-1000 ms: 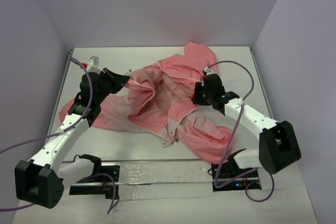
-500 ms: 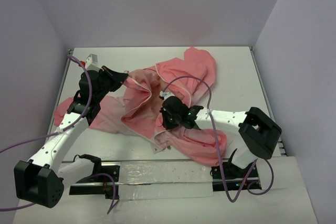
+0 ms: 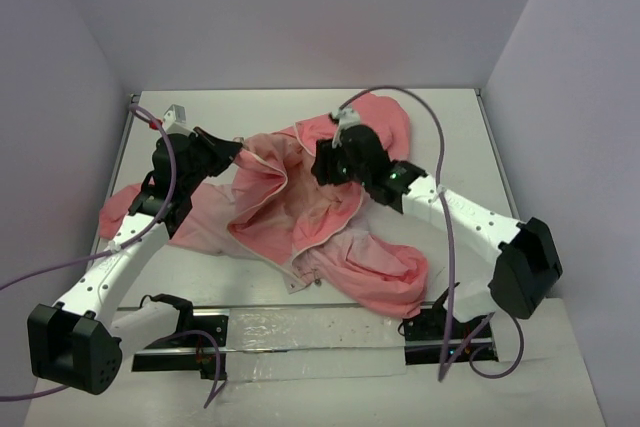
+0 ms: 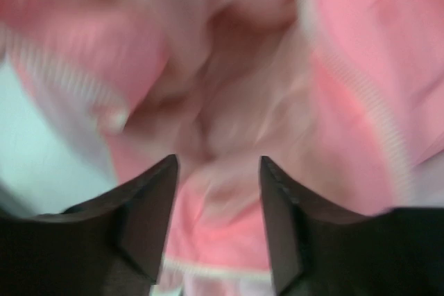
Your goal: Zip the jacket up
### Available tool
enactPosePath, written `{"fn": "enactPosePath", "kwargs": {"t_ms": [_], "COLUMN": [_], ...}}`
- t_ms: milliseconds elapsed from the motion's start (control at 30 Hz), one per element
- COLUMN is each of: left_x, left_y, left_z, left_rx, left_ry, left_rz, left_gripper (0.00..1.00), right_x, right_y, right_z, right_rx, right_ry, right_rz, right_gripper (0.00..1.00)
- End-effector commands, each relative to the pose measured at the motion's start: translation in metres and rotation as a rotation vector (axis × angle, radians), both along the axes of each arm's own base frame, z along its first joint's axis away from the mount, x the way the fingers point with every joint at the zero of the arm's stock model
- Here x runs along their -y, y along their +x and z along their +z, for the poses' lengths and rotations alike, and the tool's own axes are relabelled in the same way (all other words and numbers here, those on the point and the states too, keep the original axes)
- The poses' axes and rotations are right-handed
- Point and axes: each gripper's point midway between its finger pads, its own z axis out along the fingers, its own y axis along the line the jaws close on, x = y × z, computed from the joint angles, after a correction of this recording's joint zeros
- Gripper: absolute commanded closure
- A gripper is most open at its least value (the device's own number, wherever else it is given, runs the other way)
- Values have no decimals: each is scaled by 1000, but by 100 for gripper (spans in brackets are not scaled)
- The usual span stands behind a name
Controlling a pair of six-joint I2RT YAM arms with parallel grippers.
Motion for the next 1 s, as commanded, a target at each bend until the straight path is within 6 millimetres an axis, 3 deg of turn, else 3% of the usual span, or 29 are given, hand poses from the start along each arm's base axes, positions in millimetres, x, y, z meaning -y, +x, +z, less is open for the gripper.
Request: {"fn": "enactPosePath", "kwargs": {"t_ms": [0, 33, 67, 100, 167, 267, 433, 533, 600, 633, 700, 900, 967], "left_x": [-4, -4, -3, -3, -2, -3, -4, -2, -2, -2, -2, -2, -2], "left_y": [-2, -2, -3, -3, -3, -5, -5, -3, -2, -1, -1, 0, 1], "left_z": [20, 19, 18, 20, 22, 26, 23, 22, 22, 23, 25, 32, 32], "left_rx": [47, 46, 43, 44, 38, 53, 50, 50, 52, 55, 57, 72, 74], "left_ry": [-21, -22, -23, -23, -18, -8, -6, -11, -13, -12, -11, -8, -7], "left_rz": [18, 17, 14, 11, 8, 6, 9, 5, 5, 5, 5, 4, 4], "left_gripper": [100, 100, 100, 100, 100, 100, 100, 100, 100, 100, 100, 100, 100], "right_x": [26, 28, 27, 25, 26, 20, 32, 40, 46, 48, 59, 122, 136], "right_y": [76, 93, 109, 127, 139, 138, 109, 92, 80, 76, 67, 35, 19], "right_z": [1, 11, -4, -5, -17, -36, -68, -77, -86, -76, -74, -14, -11], "right_rx": [28, 37, 8, 8, -39, -74, -142, -168, -187, -167, -155, 9, 10], "right_ry": [-58, -72, -110, -128, -193, -223, -251, -249, -251, -237, -232, -240, -265], "right_rz": [-144, -166, -185, -201, -210, -165, -136, -140, -143, -145, -187, -366, -385], "right_gripper": [54, 56, 56, 54, 42, 23, 20, 30, 53, 72, 97, 100, 100]}}
